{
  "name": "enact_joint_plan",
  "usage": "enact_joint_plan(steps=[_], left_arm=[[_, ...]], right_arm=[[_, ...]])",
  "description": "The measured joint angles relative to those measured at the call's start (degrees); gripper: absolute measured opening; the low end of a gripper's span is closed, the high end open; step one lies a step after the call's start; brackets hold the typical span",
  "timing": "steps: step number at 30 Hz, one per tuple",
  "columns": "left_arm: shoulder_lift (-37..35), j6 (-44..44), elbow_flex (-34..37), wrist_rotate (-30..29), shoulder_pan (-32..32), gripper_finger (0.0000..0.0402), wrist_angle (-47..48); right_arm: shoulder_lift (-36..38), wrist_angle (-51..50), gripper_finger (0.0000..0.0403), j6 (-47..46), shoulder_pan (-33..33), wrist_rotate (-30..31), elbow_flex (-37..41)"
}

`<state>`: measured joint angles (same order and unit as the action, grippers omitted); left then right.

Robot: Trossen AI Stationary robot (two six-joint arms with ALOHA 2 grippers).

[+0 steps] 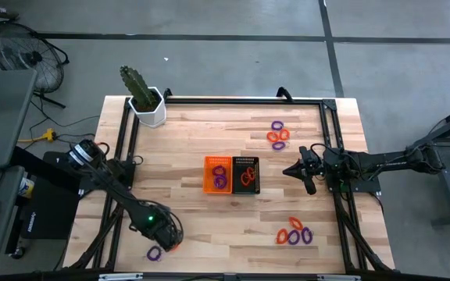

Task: Sort spring keychains
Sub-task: Put the orange spring keychain into the black bin

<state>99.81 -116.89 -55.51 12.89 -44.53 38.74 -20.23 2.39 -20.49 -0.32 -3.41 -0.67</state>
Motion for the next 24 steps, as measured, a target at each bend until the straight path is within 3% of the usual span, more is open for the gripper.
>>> enact_joint_plan(steps=[7, 15, 24], left_arm=[[0.0, 2.9, 0.0, 0.1, 1.3, 0.002, -0.3], [-0.4, 11.8, 0.0, 1.7, 6.4, 0.0017, 0.1], [-4.1, 25.8, -1.3, -10.0, 16.9, 0.0018, 0.5]], right_arm=[[0.0, 0.0, 0.0012, 0.0, 0.0, 0.0, 0.0], [0.0, 0.0, 0.0012, 0.0, 0.0, 0.0, 0.0], [0.0, 0.0, 0.0012, 0.0, 0.0, 0.0, 0.0]])
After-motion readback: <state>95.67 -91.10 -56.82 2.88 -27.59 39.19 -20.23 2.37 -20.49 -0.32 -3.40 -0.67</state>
